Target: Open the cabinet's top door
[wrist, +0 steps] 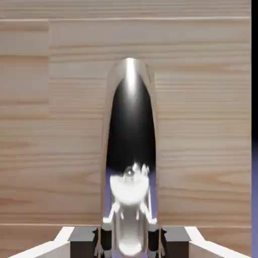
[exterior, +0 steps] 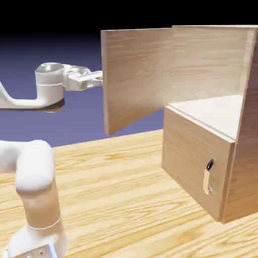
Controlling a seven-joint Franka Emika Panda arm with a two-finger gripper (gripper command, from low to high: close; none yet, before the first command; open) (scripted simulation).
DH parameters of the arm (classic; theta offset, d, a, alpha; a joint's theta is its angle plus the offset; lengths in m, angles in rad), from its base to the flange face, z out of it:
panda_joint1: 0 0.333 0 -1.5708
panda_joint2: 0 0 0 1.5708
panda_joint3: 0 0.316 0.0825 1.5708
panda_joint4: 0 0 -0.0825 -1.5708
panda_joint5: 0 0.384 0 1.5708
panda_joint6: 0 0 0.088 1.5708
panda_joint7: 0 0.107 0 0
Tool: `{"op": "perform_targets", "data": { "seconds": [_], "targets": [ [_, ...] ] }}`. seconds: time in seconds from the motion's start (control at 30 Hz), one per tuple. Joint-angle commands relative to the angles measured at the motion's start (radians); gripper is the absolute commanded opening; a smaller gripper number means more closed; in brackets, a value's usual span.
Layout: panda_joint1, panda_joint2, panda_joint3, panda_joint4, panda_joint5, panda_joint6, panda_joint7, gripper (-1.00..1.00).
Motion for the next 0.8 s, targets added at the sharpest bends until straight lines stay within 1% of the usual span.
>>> {"op": "perform_targets", "data": {
  "seconds": [0.0,0.37,0.77],
  "targets": [
    [-0.024,0.007,0.031,0.036,0.022,-0.043,-0.003,-1.0],
    [-0.334,0.023,0.292,0.435,0.176,-0.411,-0.055,-1.0],
    [-0.679,-0.041,0.449,0.87,0.25,-0.724,-0.155,-1.0]
  ]
}}
